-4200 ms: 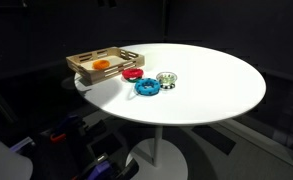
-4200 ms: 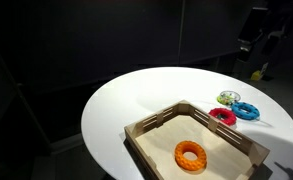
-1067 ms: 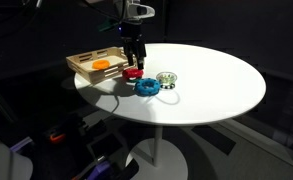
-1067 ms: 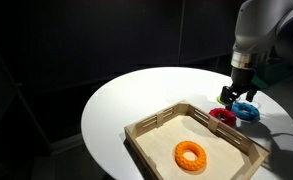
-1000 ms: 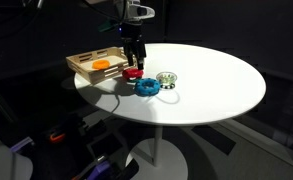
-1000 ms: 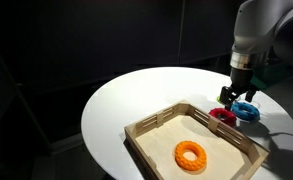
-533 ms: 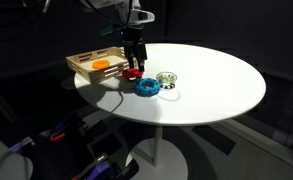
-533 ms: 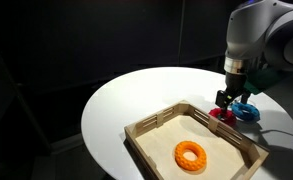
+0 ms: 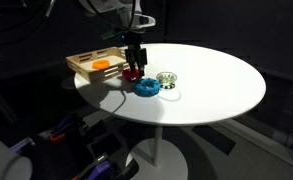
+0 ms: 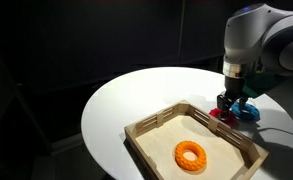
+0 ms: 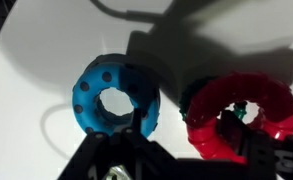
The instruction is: Pick up the red ring and put it in the wooden tray
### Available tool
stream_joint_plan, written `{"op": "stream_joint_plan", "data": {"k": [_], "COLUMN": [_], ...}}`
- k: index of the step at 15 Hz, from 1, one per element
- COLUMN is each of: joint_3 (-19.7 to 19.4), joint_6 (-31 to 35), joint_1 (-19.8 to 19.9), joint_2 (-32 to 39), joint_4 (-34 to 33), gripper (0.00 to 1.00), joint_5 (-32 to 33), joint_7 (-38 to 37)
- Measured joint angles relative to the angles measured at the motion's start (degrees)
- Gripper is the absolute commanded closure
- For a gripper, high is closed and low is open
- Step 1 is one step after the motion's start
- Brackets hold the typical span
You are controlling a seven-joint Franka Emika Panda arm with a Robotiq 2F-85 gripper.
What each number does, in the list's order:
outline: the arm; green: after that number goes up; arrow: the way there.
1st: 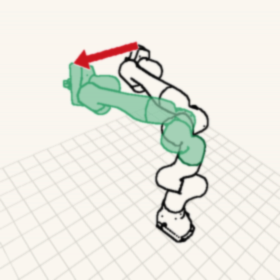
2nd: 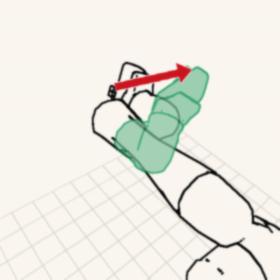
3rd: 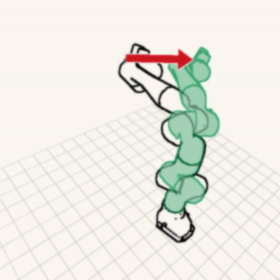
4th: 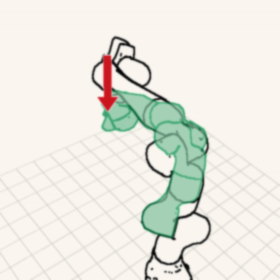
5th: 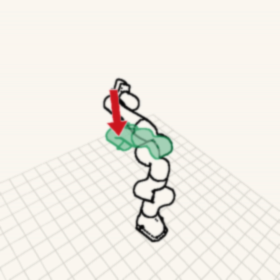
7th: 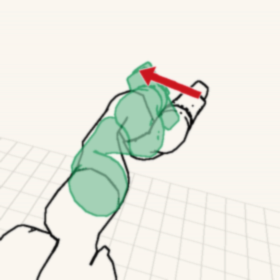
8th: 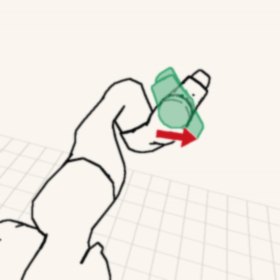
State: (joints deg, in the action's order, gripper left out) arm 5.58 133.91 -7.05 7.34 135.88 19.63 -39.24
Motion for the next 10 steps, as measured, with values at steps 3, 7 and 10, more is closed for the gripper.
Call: {"op": "stream_joint_plan", "data": {"k": [3,7,10], "joint_3": [-0.36,-0.68,-0.76], "joint_6": [0.00,0.00,-0.01], "joint_1": [-0.27,-0.48,-0.50], "joint_2": [0.02,0.02,0.02], "joint_4": [-0.02,-0.03,-0.03], "gripper": [0.38,0.50,0.79], "joint_5": [0.11,0.13,0.13], "joint_7": [0.00,-0.01,-0.03]}}
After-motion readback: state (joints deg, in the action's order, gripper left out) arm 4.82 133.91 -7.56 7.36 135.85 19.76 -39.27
